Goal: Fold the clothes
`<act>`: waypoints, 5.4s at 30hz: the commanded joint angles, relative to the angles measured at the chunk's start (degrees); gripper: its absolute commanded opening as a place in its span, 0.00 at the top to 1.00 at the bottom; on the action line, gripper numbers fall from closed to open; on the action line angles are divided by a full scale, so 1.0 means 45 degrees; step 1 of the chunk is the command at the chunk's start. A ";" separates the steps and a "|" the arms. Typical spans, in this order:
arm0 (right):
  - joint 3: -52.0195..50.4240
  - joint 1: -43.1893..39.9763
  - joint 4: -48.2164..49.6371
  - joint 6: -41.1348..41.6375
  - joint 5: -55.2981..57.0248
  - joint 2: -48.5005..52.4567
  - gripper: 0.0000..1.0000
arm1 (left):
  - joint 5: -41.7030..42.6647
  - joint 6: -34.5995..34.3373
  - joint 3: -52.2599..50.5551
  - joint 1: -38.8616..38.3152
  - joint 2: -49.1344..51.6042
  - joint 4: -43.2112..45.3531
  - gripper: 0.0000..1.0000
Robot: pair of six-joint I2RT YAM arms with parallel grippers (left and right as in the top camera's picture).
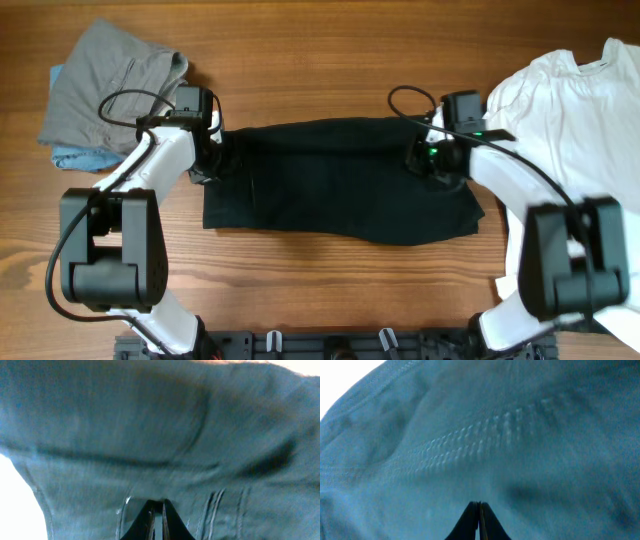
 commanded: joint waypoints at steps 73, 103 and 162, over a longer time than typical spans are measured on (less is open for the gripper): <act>0.0607 0.1253 -0.2735 -0.0986 -0.1316 0.0559 0.83 | 0.3419 0.2084 -0.1549 0.3240 -0.0646 -0.0170 0.17; 0.0636 0.1239 -0.3594 -0.1409 -0.1137 -0.1224 0.92 | 0.1418 0.2735 0.1821 0.3201 0.0039 -0.5853 0.96; 0.0646 0.3002 -0.1608 -0.4119 -0.4527 -0.2555 0.86 | -0.1132 0.0087 0.9957 -0.1112 0.1545 -1.1672 0.96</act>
